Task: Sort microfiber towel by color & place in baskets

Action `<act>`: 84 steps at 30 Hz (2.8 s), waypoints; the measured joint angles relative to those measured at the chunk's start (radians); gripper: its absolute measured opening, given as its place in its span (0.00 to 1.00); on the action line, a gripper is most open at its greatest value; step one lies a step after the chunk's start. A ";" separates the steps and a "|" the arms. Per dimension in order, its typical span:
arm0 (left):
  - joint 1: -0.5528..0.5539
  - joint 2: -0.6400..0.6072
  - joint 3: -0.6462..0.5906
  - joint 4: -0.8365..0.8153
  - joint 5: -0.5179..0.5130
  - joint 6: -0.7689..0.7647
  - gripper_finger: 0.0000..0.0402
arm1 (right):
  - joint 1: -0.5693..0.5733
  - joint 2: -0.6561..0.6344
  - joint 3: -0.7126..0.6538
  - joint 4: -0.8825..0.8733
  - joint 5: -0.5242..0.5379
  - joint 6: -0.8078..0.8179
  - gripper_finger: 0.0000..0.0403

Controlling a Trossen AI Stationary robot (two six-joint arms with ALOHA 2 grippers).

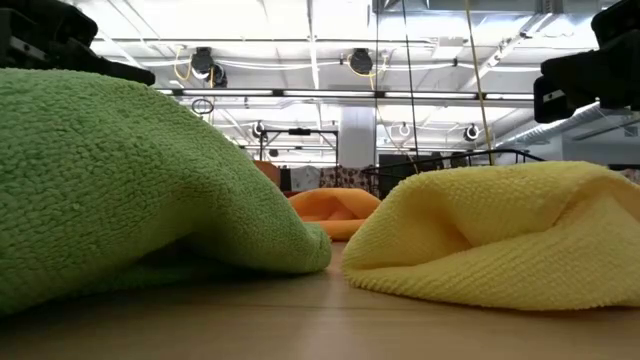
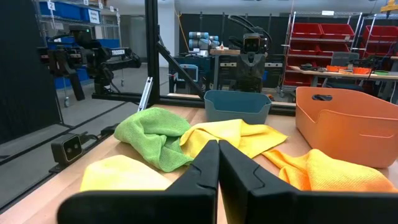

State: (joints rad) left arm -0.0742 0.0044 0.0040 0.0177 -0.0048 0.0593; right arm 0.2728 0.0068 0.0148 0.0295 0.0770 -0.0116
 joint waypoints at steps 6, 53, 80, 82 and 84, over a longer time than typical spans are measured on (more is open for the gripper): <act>0.000 0.000 0.000 0.000 0.000 0.000 0.08 | 0.000 0.000 0.000 0.001 0.000 0.000 0.00; 0.000 0.000 0.000 0.000 0.000 0.001 0.08 | -0.001 0.557 0.868 -0.139 0.188 -0.011 0.00; 0.000 0.000 0.000 0.139 -0.008 0.077 0.08 | 0.032 0.869 0.906 -0.365 0.183 0.148 0.00; 0.000 0.000 0.000 0.157 -0.034 0.039 0.08 | 0.041 0.894 0.906 -0.365 0.183 0.149 0.00; 0.000 0.000 0.000 0.163 -0.066 -0.074 0.08 | 0.053 0.919 0.906 -0.364 0.183 0.151 0.00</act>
State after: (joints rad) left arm -0.0742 0.0044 0.0040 0.1812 -0.0708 -0.0146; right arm 0.3258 0.9262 0.9207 -0.3349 0.2602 0.1389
